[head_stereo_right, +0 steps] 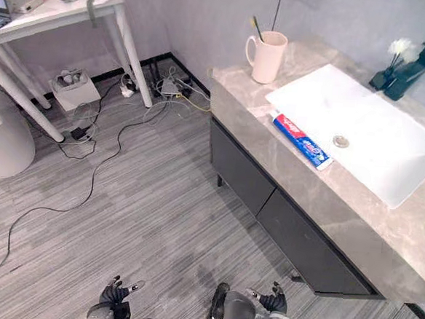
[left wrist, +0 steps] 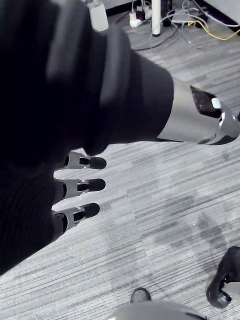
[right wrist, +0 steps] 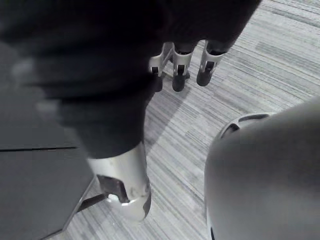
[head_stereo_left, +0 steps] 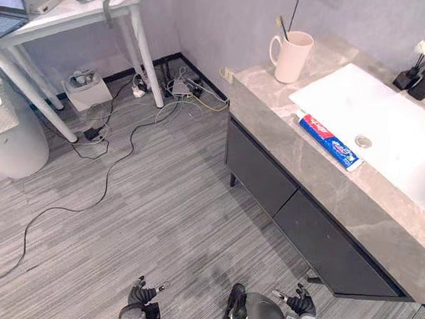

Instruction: Organize washtable

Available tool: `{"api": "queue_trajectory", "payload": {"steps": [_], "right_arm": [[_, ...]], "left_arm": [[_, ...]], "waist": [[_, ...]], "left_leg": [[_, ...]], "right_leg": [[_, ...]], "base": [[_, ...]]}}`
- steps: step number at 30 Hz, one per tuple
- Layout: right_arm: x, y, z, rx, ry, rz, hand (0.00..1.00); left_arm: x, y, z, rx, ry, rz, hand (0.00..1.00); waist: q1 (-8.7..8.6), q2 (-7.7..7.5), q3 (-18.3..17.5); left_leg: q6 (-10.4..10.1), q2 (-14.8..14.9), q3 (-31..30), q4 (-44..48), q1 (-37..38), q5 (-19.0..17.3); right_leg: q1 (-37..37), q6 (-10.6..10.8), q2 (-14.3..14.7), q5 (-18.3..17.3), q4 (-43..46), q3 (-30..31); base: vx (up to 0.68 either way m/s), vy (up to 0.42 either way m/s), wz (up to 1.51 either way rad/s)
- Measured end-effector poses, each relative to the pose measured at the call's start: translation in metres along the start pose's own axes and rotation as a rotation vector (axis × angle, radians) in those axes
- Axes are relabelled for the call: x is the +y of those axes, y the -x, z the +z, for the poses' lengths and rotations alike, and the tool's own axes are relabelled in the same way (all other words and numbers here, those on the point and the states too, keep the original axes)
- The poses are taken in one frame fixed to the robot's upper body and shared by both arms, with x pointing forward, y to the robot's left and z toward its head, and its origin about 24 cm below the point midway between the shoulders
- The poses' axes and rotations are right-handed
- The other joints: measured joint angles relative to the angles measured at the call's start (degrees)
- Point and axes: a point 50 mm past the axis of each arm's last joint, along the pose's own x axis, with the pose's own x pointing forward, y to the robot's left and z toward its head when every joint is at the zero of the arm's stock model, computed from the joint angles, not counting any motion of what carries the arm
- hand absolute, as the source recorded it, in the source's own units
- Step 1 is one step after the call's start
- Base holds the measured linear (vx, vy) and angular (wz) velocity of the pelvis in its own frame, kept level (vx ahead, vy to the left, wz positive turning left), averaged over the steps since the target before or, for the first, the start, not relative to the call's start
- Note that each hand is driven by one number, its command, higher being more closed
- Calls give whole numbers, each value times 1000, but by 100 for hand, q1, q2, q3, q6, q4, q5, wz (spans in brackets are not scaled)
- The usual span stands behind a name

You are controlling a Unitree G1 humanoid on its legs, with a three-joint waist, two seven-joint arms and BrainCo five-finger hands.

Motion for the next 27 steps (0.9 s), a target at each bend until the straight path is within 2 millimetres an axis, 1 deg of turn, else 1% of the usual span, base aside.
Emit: {"api": "queue_trajectory", "payload": {"steps": [1, 3, 4, 5, 6, 7, 9, 10, 11, 12, 13, 14, 15, 16, 17, 18, 19, 20, 21, 22, 23, 24, 25, 26, 27], "right_arm": [[-1, 1, -2, 9, -4, -8, 0], [-2, 0, -2, 13, -14, -14, 0], [-2, 0, -2, 15, -24, -18, 0], [-3, 0, -2, 17, -35, -23, 0], [-1, 0, 0, 14, -45, -21, 0], [-1, 0, -1, 15, -46, -20, 0], [3, 0, 0, 15, -50, -13, 0], [3, 0, 0, 14, -48, -11, 0], [2, 0, -2, 18, -41, -14, 0], [0, 2, -6, 28, -32, -18, 0], [1, 3, -9, 38, -26, -15, 0], [5, 5, -13, 49, -25, -6, 0], [7, 7, -18, 59, -15, 3, 0], [8, 7, -18, 60, -11, 8, 0], [8, 7, -17, 55, -9, 10, 0], [8, 7, -15, 49, -6, 10, 0], [7, 6, -13, 36, 1, 10, 0], [6, 6, -11, 30, 9, 9, 0], [6, 6, -11, 28, 16, 10, 0], [6, 4, -8, 18, 32, 11, 0], [6, 4, -7, 15, 36, 11, 0], [5, 3, -5, 9, 49, 12, 0], [4, 3, -5, 8, 54, 12, 0], [5, 3, -5, 9, 54, 11, 0], [5, 4, -8, 18, 48, 12, 0]], "left_arm": [[2, 0, 3, -16, -1, 5, 0], [2, 0, 5, -26, 0, 4, 0], [0, 0, 5, -29, 5, 1, 0], [0, 0, 5, -30, 5, 0, 0], [-2, 1, 5, -32, 12, -2, 0], [-2, 1, 5, -32, 18, 0, 0], [-3, 1, 5, -39, 26, -1, 0], [-4, 1, 5, -37, 26, -3, 0], [-6, 2, 2, -29, 26, -8, 0], [-6, 2, -1, -19, 29, -6, 0], [-2, 2, 0, -23, 23, 3, 0], [1, 1, 2, -29, 3, 8, 0], [4, 0, 3, -30, -9, 13, 0], [4, 0, 2, -28, -17, 13, 0], [4, 0, 1, -23, -29, 11, 0], [4, 0, 2, -23, -34, 8, 0], [4, 0, 0, -15, -45, 4, 0], [3, 0, 0, -11, -57, -1, 0], [3, 0, 0, -10, -58, -2, 0], [1, 0, -1, -3, -62, -7, 0], [0, 0, -1, 0, -65, -11, 0], [-1, 0, -2, 2, -70, -17, 0], [-1, 0, -2, 3, -72, -18, 0], [-1, 0, -2, 4, -73, -16, 0], [1, -1, -2, 8, -75, -12, 0]], "waist": [[3, -83, 34], [14, -70, 30], [18, -124, 58], [20, -117, 57], [25, -107, 55], [35, -102, 53], [64, -92, 46], [66, -73, 35], [108, -2, -7], [175, 67, -66], [198, -62, -120], [175, -128, -157], [186, -271, -228], [201, -296, -242], [201, -268, -224], [177, -261, -219], [163, -216, -192], [165, -224, -197], [166, -230, -200], [171, -201, -184], [161, -184, -181], [161, -167, -180], [158, -169, -185], [162, -184, -193], [164, -249, -214]], "left_leg": [[16, 115, -55, 497, -342, -11], [45, 85, -49, 433, -628, -27], [126, -34, -86, 83, -915, -72], [137, -106, -110, -117, -1008, -79], [170, -299, -226, -593, -1166, -97], [170, -407, -343, -861, -1232, -96], [140, -837, -1059, -2076, -1354, -30], [150, -900, -1216, -2325, -1325, 4], [309, -892, -1359, -2725, -1287, 258], [470, -906, -1323, -2673, -1184, 564], [546, -943, -1098, -2533, -1138, 464], [567, -1001, -909, -2523, -1099, 348], [663, -1067, -699, -2526, -981, 221], [727, -1083, -595, -2529, -903, 174], [804, -1092, -353, -2564, -703, 65], [849, -1098, -270, -2580, -602, 5], [890, -1097, -137, -2594, -424, -97], [911, -1094, 3, -2643, -215, -168], [911, -1094, 68, -2672, -111, -178], [910, -1075, 124, -2834, 190, -180], [910, -1054, 150, -2932, 310, -180], [909, -1013, 189, -3081, 484, -180], [904, -991, 204, -3131, 545, -177], [883, -1011, 209, -3137, 554, -166], [841, -1147, 167, -3160, 587, -153]], "right_leg": [[282, -59, 82, -65, -132, 179], [450, -78, 95, -80, -220, 427], [573, -65, 90, -73, -340, 706], [618, -48, 80, -62, -390, 818], [713, -10, 79, -42, -505, 1080], [751, 10, 75, -32, -547, 1220], [846, 170, 51, -41, -654, 1831], [871, 224, 60, -59, -680, 1947], [886, 371, 118, -133, -686, 2233], [901, 491, 144, -242, -600, 2475], [911, 640, 39, -355, -527, 2665], [875, 730, -82, -414, -442, 2741], [778, 810, -196, -455, -229, 2770], [736, 838, -238, -461, -86, 2756], [555, 1006, -305, -482, 388, 2684], [408, 1133, -338, -474, 724, 2574], [97, 1309, -411, -439, 1475, 2302], [-188, 1316, -555, -483, 2127, 1925], [-315, 1273, -652, -512, 2361, 1688], [-465, 1102, -853, -647, 2602, 1090], [-498, 1039, -891, -685, 2586, 886], [-599, 965, -915, -724, 2431, 552], [-695, 897, -838, -685, 2011, 388], [-722, 798, -769, -555, 1659, 365], [-728, 505, -767, -223, 1092, 368]], "base": [[214, -76, -68], [227, -24, -82], [239, 25, -85], [278, 75, -108], [185, 93, -85], [243, 156, -114], [327, 264, -130], [283, 260, -133], [225, 266, -123], [290, 347, -142], [357, 415, -110], [369, 373, -102], [290, 280, -77], [271, 250, -89], [196, 190, -66], [226, 214, -70], [216, 182, -58], [264, 182, -53], [279, 124, -46], [242, 65, -26], [248, 21, -23], [244, -20, -8], [237, -40, -6], [237, -72, 2], [212, -80, 0]]}}
